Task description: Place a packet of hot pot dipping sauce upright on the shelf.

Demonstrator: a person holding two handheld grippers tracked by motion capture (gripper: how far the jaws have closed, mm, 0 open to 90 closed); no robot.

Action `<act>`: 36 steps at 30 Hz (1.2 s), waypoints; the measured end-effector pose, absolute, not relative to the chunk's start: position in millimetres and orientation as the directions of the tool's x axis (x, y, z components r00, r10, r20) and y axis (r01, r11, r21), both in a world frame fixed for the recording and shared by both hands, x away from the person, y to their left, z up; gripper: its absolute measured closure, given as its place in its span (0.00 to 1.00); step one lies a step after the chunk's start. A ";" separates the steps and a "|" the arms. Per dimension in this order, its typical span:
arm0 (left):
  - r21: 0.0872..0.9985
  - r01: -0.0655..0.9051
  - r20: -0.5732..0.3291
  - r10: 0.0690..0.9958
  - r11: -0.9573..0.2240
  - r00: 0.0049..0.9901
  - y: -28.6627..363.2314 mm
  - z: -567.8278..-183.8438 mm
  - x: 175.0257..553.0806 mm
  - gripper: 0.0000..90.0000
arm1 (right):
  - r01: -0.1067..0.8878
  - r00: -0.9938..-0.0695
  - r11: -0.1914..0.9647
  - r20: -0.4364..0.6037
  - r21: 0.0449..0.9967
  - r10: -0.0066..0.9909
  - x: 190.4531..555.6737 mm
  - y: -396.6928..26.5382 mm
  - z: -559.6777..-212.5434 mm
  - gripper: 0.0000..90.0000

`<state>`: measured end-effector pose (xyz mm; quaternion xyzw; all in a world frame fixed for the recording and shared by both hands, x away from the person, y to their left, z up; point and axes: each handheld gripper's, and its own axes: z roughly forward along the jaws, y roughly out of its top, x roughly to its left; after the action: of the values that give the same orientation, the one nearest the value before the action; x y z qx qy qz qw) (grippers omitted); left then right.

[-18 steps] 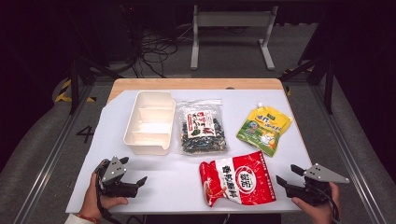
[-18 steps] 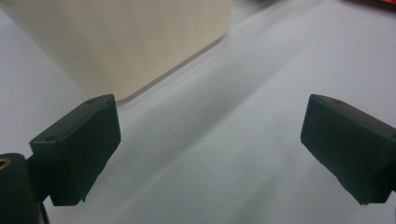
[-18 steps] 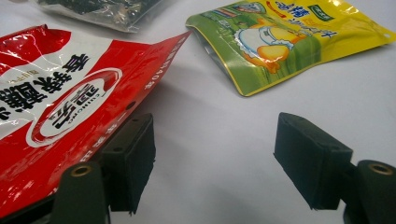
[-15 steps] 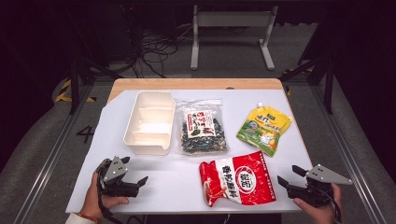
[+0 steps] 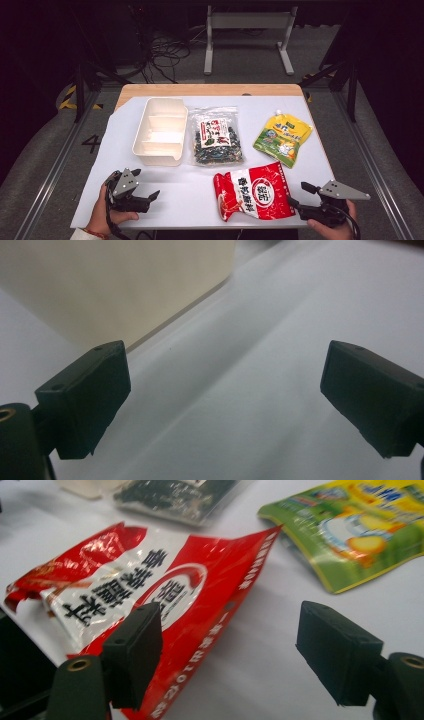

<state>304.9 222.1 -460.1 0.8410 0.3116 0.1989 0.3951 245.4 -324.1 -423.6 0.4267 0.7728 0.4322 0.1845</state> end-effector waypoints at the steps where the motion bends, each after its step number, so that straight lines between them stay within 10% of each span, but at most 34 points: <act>1: 0.787 0.368 0.088 0.682 -0.495 0.726 221.8 -459.9 304.9 0.07 | 0.514 -0.585 0.272 0.101 0.813 0.804 246.8 -322.2 -426.8 0.28; 9: 0.781 0.368 0.089 0.674 -0.504 0.734 220.0 -461.2 305.7 0.08 | 0.591 -0.646 0.341 0.176 0.731 0.743 257.0 -307.2 -446.2 0.27; 24: 0.755 0.357 0.077 0.615 -0.551 0.785 198.3 -463.0 311.0 0.11 | 0.554 -0.716 0.355 0.214 0.753 0.664 264.1 -289.1 -442.8 0.88; 36: 0.785 0.311 0.029 0.533 -0.536 0.845 172.7 -451.3 322.8 0.13 | 0.440 -0.769 0.358 0.139 0.824 0.624 280.6 -267.5 -413.9 0.99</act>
<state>322.8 172.7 -451.3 0.8661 0.2437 0.1337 0.4155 280.6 -267.5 -413.9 0.3251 0.8181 0.4639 0.0995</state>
